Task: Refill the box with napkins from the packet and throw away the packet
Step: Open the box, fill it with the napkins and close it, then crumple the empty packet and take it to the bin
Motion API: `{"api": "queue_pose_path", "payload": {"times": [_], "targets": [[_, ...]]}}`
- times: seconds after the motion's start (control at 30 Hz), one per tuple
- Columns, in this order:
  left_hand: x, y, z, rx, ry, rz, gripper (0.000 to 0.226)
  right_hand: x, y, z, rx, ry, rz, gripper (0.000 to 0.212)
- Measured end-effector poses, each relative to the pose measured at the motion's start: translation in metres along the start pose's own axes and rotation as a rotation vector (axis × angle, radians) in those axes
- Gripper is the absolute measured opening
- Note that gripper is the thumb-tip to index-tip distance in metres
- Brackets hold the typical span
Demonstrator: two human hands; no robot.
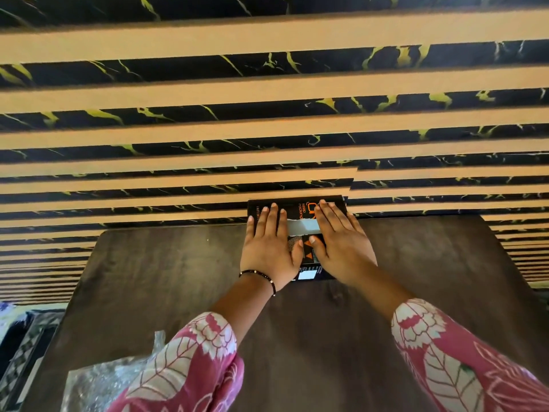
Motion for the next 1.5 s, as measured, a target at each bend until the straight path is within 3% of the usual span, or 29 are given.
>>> {"api": "queue_pose_path", "payload": {"times": [0.2, 0.3, 0.4, 0.5, 0.63, 0.73, 0.83, 0.97, 1.17, 1.23, 1.33, 1.43, 1.5], "targets": [[0.004, 0.006, 0.002, -0.072, 0.04, -0.026, 0.068, -0.007, 0.009, 0.003, -0.1, -0.029, 0.0, 0.059], [0.007, 0.011, 0.02, -0.046, 0.1, -0.047, 0.072, -0.014, 0.011, 0.023, -0.031, -0.044, 0.026, 0.059], [0.006, 0.007, 0.071, 0.035, 0.101, 0.051, 0.075, -0.033, 0.001, 0.077, 0.026, -0.005, -0.068, 0.06], [-0.002, -0.015, 0.147, 0.029, 0.157, 0.186, 0.08, -0.055, -0.034, 0.15, -0.031, 0.019, -0.211, 0.061], [-0.014, -0.057, 0.245, -0.106, 0.382, 0.197, 0.085, -0.082, -0.091, 0.242, -0.124, 0.015, -0.336, 0.06], [-0.023, -0.074, 0.285, -0.302, 0.56, 0.28, 0.094, -0.096, -0.113, 0.282, -0.218, -0.031, -0.395, 0.06], [-0.021, -0.074, 0.3, -0.396, 0.606, 0.349, 0.097, -0.101, -0.113, 0.303, -0.294, -0.057, -0.367, 0.061], [-0.001, -0.069, 0.301, -0.447, 0.451, 0.397, 0.093, -0.094, -0.106, 0.308, -0.38, -0.056, -0.26, 0.064], [0.039, -0.072, 0.308, -0.511, -0.099, 0.294, 0.094, -0.085, -0.095, 0.319, -0.387, 0.001, -0.323, 0.068], [0.044, -0.073, 0.314, -0.47, -0.157, 0.387, 0.093, -0.083, -0.094, 0.323, -0.389, -0.049, -0.412, 0.068], [0.028, -0.074, 0.321, -0.202, -0.086, 0.426, 0.085, -0.082, -0.091, 0.329, -0.315, -0.083, -0.593, 0.075], [-0.002, -0.073, 0.326, 0.0, 0.179, 0.408, 0.081, -0.085, -0.084, 0.331, -0.2, -0.106, -0.636, 0.081], [-0.021, -0.073, 0.329, -0.025, 0.399, 0.46, 0.083, -0.088, -0.081, 0.328, -0.149, -0.108, -0.639, 0.081]]}}
Point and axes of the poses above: each hand's wrist, its own z-axis away from the middle knuckle, its own y-axis out of the back of the hand, x = y × z, the point moved 1 cm from there along -z, towards the middle knuckle, and after that the axes turned 11 degrees about -x, right-handed, at the moved point
